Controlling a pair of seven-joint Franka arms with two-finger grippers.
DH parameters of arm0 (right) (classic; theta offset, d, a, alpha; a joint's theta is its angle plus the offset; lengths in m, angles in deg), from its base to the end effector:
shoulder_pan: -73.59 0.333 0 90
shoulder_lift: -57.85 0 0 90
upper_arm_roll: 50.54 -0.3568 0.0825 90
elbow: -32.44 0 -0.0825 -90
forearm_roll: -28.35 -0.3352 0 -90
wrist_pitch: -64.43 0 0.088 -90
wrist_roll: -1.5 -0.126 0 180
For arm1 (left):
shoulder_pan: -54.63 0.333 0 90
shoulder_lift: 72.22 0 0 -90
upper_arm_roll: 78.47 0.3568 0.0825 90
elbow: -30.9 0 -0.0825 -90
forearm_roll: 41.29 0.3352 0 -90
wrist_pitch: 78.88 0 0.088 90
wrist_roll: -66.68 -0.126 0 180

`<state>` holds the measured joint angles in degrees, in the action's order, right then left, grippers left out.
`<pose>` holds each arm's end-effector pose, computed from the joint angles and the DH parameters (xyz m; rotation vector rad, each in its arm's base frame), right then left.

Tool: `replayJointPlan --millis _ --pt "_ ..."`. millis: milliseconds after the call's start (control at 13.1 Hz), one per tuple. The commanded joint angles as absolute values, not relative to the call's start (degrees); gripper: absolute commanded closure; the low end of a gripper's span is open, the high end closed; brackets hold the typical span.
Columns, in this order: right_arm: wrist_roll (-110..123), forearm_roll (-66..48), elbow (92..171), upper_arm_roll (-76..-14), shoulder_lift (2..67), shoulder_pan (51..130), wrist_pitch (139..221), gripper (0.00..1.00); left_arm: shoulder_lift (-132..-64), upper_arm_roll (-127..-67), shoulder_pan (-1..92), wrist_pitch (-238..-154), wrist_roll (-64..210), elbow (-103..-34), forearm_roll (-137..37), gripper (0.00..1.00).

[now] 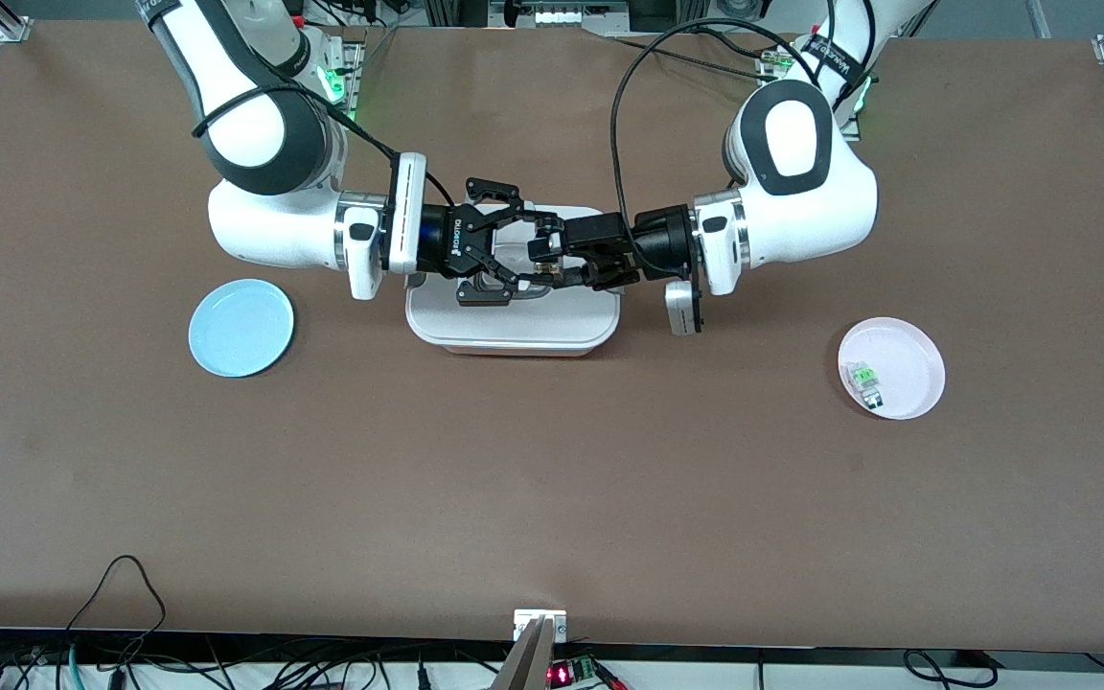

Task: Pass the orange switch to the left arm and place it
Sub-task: 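Carry the switch over the box while the left gripper approaches it, then close the left gripper on the orange switch beside the right gripper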

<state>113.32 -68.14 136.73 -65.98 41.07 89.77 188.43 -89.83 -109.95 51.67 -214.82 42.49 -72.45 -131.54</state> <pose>0.5233 0.3644 0.4899 -1.4100 -1.1636 -1.0396 0.5365 -0.3494 0.4979 1.7920 0.1602 0.0546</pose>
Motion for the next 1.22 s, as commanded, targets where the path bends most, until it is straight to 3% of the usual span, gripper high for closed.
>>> replayJointPlan --millis 0,153,535,840,917,1069,1146 --pt "113.7 -69.8 135.4 -66.0 40.4 90.6 189.7 0.72 -88.2 -110.0 52.7 -213.5 40.8 -74.2 -133.2 0.11" --pt "113.6 -69.8 135.4 -66.0 40.4 90.6 189.7 0.72 -87.5 -110.0 52.8 -213.1 40.9 -74.4 -133.2 0.31" --pt "113.5 -69.8 135.4 -66.0 40.4 90.6 189.8 0.72 -86.2 -110.1 56.0 -206.5 40.6 -76.1 -133.0 0.37" --pt "113.5 -69.7 135.4 -66.0 40.4 90.6 190.0 0.72 -86.4 -110.0 55.7 -206.5 40.0 -76.1 -132.9 0.57" --pt "113.5 -69.7 135.4 -66.0 40.4 90.6 190.0 0.72 -86.4 -110.1 55.6 -206.5 40.0 -76.1 -132.8 0.65" --pt "113.5 -69.7 135.4 -66.0 40.4 90.6 190.0 0.72 -86.4 -110.1 55.6 -206.5 40.0 -76.1 -132.7 0.92" --pt "113.5 -69.7 135.4 -66.0 40.4 90.6 190.0 0.72 -86.4 -110.1 55.7 -206.5 40.0 -76.1 -132.7 0.94"
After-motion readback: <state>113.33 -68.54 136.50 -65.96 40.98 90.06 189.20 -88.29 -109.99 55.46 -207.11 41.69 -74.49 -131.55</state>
